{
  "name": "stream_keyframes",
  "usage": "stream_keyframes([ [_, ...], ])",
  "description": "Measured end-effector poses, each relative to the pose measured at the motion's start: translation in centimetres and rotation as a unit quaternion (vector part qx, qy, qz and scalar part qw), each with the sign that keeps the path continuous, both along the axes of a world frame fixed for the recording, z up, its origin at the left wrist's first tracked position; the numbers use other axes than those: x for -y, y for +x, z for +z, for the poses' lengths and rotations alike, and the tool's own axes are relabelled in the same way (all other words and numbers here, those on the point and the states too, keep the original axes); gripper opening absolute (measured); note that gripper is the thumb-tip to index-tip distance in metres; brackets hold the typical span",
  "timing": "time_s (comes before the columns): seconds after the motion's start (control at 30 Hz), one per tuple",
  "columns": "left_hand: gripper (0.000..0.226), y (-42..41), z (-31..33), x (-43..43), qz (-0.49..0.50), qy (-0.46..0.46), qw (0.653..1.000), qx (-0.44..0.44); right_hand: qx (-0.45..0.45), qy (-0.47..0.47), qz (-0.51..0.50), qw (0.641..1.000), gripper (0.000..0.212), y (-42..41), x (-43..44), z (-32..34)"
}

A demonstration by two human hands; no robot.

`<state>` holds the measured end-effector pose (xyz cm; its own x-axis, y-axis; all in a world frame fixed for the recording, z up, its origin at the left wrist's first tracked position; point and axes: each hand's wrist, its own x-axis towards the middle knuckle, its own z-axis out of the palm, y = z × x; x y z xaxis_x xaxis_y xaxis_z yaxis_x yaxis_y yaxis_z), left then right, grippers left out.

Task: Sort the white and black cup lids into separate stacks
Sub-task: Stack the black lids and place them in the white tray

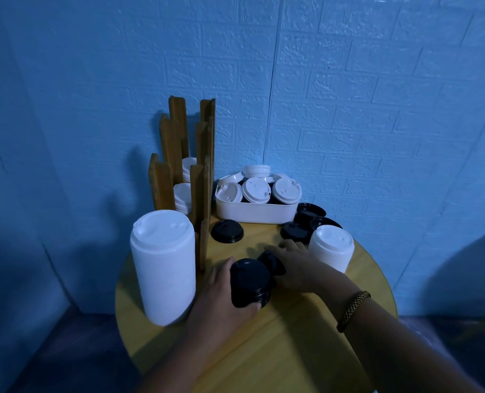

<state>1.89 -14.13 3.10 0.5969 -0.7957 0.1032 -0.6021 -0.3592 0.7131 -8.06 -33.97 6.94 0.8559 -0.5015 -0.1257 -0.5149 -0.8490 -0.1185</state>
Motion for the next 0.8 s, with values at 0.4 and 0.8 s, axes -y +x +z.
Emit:
stream_keyframes([
  [0.4,0.114,0.1,0.2,0.0,0.002,0.014,0.999,-0.035,0.217,0.117,-0.008,0.969,0.078,-0.7,-2.0,1.5],
  [0.8,0.120,0.2,0.2,-0.1,-0.002,0.020,0.998,-0.058,0.106,0.065,0.068,0.990,0.082,0.3,-5.6,1.2],
])
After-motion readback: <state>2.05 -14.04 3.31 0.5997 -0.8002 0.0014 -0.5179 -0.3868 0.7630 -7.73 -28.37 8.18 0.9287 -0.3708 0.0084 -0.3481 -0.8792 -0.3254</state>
